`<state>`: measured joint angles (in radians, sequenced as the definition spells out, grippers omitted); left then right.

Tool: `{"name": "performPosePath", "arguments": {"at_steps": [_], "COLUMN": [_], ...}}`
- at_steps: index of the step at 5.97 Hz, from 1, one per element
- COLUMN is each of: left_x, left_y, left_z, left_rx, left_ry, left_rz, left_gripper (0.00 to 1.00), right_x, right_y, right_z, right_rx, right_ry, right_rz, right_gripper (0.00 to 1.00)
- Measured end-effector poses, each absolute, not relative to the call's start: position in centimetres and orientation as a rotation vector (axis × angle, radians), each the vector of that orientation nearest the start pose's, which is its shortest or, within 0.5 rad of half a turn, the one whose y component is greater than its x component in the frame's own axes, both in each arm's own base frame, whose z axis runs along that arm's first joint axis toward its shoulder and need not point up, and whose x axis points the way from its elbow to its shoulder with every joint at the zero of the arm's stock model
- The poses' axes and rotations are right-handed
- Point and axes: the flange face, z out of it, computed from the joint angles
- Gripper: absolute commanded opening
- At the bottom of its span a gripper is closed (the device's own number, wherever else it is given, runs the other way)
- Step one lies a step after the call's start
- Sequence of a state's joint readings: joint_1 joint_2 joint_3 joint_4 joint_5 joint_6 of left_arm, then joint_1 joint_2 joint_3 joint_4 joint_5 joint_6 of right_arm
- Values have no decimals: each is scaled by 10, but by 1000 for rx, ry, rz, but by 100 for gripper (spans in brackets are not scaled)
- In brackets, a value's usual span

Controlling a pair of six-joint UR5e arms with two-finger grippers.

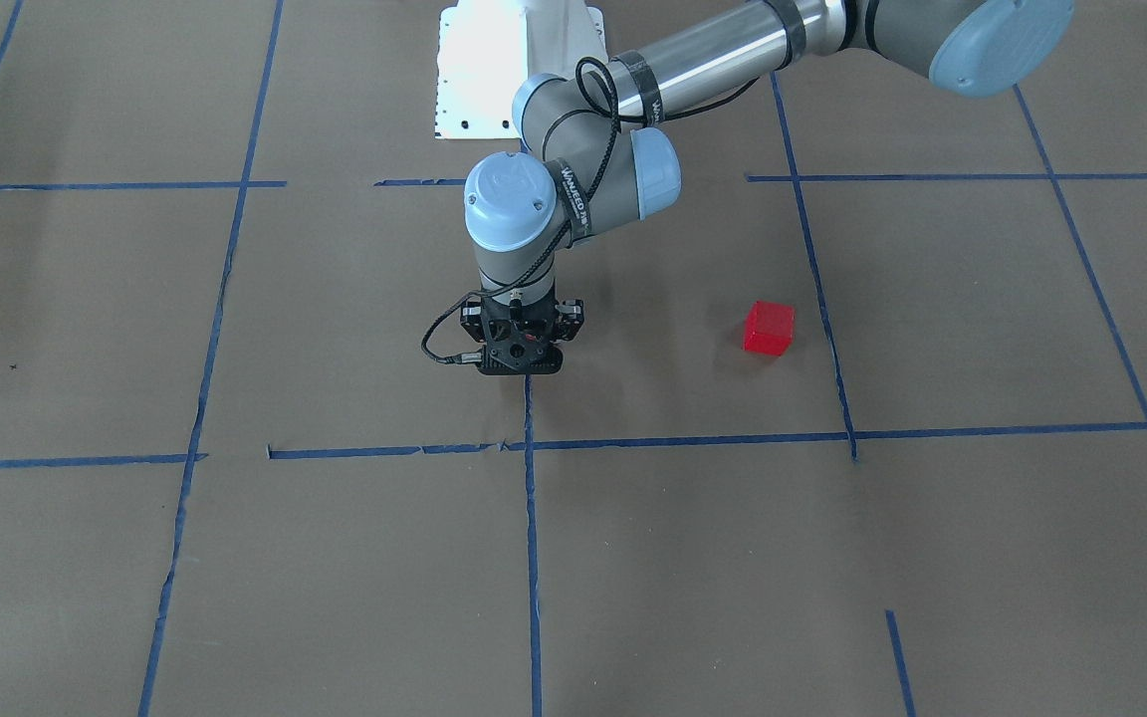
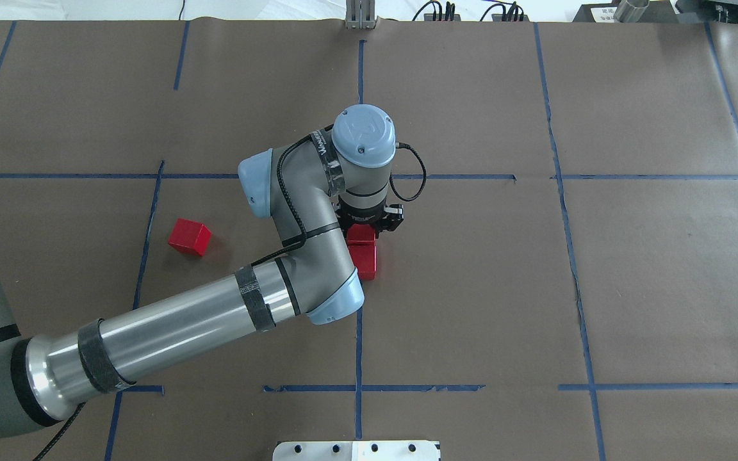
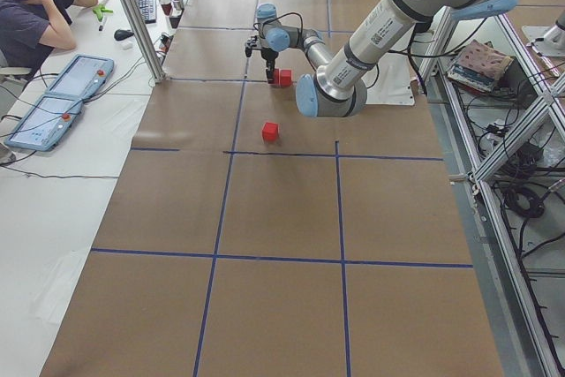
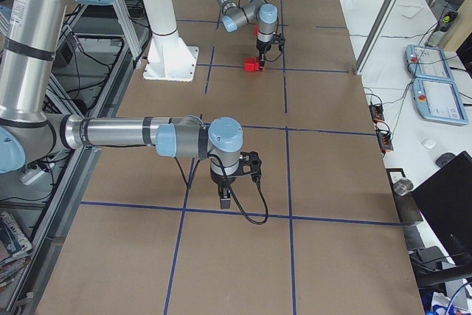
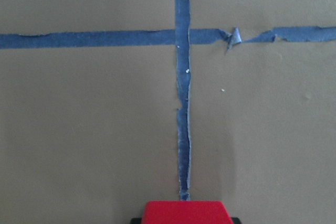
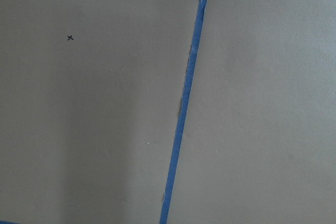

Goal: Form red blocks into L shape at center
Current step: 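Lower the red cube against the placed cube's far side and hold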

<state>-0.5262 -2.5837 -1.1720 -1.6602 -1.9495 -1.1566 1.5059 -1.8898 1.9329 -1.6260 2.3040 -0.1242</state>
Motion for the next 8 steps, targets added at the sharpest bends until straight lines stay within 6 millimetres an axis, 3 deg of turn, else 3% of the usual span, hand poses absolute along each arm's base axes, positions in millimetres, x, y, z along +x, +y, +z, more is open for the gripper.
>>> {"name": "performPosePath", "arguments": {"at_steps": [4,8], "left_x": [664,665], "left_y": [-486,-484], "left_z": [169,170], "left_rx": [-13,-13], "left_ry": [783,785], "left_rz": [36,40], "left_gripper": [9,29], "right_x": [43,43], "right_y": [-361,-361], "right_z": [624,624], "right_rx": [10,10], "right_ry": [-734,-734], "right_rz": [-176,-176], "right_gripper": [100,100]}}
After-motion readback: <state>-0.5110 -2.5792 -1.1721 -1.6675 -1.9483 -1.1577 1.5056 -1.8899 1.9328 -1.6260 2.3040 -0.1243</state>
